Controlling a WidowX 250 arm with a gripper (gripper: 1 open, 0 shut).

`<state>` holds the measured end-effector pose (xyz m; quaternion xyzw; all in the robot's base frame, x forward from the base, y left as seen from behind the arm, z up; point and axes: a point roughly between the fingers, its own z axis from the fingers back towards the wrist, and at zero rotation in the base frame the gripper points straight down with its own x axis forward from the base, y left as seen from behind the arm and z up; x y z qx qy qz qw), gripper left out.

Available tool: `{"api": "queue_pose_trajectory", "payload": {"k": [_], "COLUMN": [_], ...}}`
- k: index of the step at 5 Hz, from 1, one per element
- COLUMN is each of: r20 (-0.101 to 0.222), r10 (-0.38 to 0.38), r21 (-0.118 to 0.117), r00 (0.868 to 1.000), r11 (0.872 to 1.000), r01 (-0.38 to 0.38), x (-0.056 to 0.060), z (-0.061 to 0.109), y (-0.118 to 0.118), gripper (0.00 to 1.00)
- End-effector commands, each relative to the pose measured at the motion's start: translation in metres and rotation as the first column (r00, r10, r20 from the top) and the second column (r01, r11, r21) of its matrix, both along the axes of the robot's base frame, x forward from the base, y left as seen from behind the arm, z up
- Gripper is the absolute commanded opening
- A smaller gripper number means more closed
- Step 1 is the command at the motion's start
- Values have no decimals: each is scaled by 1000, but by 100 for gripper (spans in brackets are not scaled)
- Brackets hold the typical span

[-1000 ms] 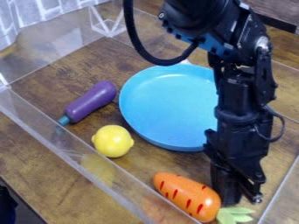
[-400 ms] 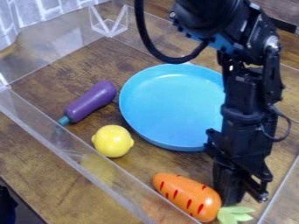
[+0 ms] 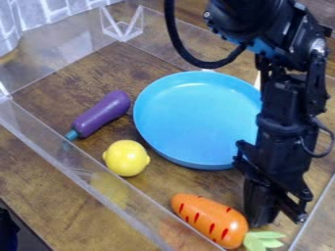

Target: Put the carrot on the blue tray

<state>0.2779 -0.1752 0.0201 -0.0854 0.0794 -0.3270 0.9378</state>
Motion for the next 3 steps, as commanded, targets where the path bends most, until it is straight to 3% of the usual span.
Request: {"api": "queue_pose_trajectory", "payload": {"k": [1, 3], "r20": [52, 48], "r10": [-48, -106], "r21": [-16, 5], "r00": [997, 993], "r11": [999, 994], "r01": [49, 106], "x": [3, 2], "z": [32, 33], "y": [-8, -12], "gripper": [0, 0]}}
